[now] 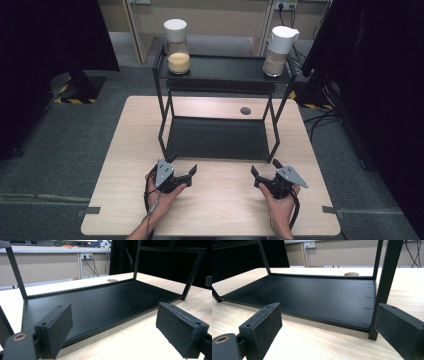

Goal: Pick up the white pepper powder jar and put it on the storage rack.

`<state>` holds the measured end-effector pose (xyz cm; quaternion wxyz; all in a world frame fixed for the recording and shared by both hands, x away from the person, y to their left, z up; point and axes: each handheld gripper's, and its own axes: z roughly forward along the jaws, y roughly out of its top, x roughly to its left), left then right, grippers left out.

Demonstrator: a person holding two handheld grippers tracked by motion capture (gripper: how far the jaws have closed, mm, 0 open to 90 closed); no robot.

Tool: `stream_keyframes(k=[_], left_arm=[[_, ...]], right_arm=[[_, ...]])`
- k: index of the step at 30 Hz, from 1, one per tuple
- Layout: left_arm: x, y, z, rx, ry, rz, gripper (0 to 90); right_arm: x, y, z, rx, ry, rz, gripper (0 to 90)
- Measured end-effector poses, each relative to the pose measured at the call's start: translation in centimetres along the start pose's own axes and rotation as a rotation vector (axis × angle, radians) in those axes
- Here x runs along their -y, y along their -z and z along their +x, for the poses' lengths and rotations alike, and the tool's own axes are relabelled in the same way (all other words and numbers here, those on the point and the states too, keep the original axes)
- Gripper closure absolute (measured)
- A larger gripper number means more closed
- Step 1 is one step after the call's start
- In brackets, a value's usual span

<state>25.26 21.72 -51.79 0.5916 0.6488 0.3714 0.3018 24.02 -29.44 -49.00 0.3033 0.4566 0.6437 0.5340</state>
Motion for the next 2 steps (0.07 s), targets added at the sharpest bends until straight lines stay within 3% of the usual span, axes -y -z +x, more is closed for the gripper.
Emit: stream_keyframes(k=[2], left_arm=[[-0.03,-0.01,0.0,0.0,-0.001,0.002,13.1]], right_arm=[[-0.03,-0.02,-0.1,-0.004,-0.003,0.002,7.1]])
